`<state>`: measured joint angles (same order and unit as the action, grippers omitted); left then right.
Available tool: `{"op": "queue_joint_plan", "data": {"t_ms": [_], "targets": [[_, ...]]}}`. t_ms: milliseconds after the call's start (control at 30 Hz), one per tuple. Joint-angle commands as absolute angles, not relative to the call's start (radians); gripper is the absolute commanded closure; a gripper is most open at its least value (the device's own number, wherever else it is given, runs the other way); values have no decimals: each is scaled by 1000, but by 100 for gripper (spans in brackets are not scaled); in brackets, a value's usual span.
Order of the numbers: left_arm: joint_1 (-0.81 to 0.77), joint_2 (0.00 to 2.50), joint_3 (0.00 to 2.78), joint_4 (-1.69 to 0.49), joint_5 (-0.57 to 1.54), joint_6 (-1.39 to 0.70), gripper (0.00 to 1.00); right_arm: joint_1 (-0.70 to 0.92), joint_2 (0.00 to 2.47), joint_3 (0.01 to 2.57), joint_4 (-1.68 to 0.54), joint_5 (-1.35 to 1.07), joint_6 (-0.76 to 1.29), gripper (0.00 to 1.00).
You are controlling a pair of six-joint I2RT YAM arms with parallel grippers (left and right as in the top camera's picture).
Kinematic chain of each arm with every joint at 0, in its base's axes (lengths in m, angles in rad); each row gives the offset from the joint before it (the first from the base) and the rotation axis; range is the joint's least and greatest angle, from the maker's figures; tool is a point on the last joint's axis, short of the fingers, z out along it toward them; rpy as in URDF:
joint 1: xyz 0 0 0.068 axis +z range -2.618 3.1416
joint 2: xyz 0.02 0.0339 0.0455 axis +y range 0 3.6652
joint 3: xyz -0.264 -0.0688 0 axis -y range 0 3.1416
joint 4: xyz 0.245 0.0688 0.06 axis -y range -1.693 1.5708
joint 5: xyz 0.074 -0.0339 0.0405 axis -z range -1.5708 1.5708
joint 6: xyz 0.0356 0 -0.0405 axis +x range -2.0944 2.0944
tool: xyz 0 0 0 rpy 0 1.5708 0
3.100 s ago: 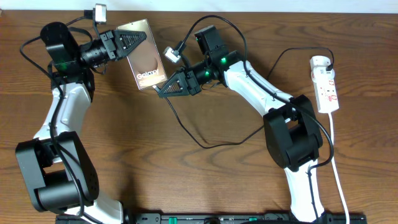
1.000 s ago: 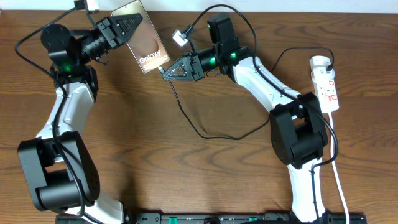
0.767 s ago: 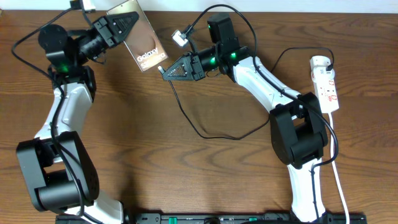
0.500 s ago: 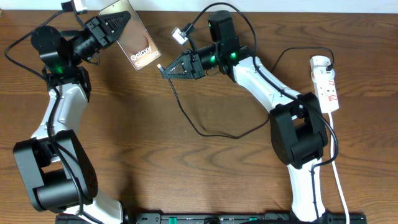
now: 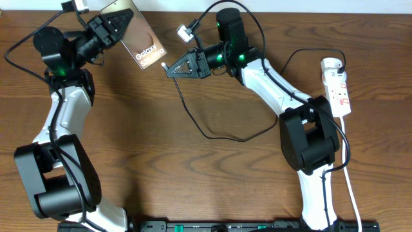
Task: Plug charger to phone and switch on socket
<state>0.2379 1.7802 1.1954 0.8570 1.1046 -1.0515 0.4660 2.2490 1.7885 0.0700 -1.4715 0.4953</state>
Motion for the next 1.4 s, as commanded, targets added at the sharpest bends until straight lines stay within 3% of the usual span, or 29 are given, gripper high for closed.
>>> {"op": "queue_joint_plan", "data": {"t_ms": [0, 400, 1367], "targets": [[227, 1784, 1198, 870, 1078, -1069, 93, 467, 2228, 1803, 78, -1438, 542, 99], [209, 1784, 1198, 869, 1042, -1082, 93, 475, 2228, 1803, 125, -1381, 635, 99], [200, 1785, 1195, 870, 1061, -1052, 93, 480, 2228, 1803, 166, -1396, 635, 99]]}}
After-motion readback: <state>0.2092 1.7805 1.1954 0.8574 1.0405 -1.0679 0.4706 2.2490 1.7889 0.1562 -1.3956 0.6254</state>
